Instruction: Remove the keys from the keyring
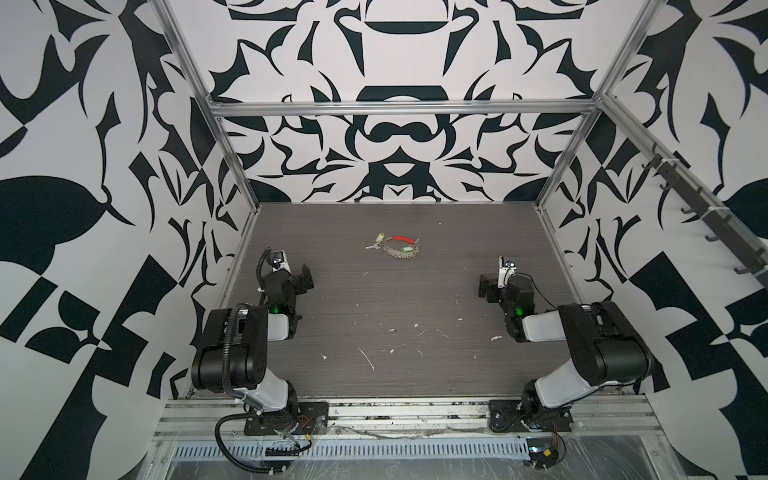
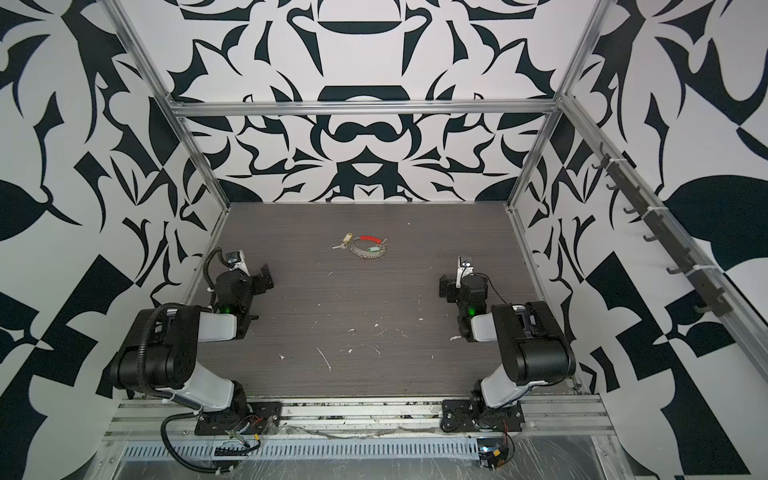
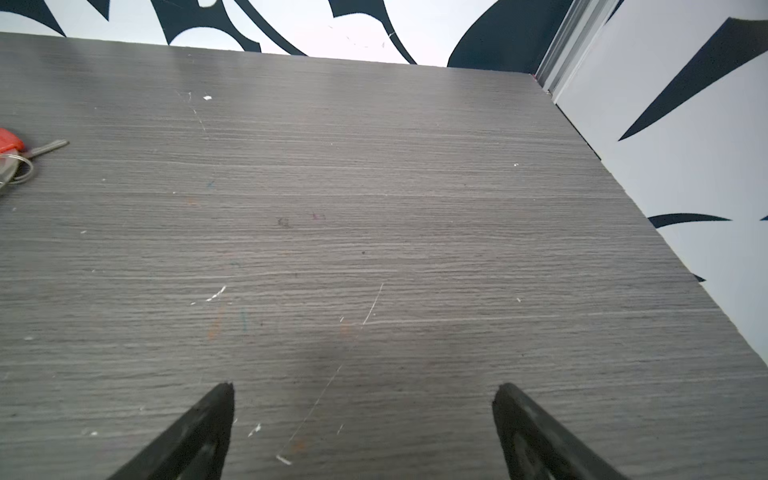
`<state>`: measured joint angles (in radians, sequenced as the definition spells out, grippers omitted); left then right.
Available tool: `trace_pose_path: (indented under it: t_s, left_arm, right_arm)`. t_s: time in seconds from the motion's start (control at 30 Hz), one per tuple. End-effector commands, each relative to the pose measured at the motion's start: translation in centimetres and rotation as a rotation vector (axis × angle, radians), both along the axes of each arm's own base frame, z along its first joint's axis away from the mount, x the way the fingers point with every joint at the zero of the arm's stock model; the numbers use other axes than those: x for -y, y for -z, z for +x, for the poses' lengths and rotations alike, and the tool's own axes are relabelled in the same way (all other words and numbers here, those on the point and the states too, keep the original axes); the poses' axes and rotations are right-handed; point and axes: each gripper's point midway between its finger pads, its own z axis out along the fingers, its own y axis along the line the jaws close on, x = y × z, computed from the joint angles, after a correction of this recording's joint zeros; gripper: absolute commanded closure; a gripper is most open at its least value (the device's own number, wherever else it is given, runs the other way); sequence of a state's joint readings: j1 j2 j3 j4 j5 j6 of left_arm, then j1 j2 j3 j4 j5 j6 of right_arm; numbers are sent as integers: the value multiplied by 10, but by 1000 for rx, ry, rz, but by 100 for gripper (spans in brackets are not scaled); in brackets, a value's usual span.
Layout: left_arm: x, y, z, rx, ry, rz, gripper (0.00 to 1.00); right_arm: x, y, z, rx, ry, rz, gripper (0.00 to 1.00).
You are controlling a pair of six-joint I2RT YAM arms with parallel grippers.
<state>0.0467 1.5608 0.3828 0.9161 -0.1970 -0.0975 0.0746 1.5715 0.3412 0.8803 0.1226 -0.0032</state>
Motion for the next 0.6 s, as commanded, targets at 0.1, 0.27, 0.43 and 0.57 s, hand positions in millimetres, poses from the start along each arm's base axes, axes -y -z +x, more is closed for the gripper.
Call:
trace_pose_path:
  t_s: [0.1, 0.27, 0.43, 0.57]
  left_arm:
    - [-1, 1, -3, 10, -4, -7, 1]
    - [-1, 0, -2, 11, -3, -7, 1]
    - [-1, 0, -3, 11, -3, -7, 1]
    - [-1, 0, -2, 11, -3, -6, 1]
  right_arm:
    - [-4, -19, 8, 60, -12, 2, 0]
    - [-3, -18, 8, 59, -10, 3, 0]
    - [-3, -18, 8, 60, -9, 3, 0]
    - [-3, -18, 8, 59, -10, 3, 0]
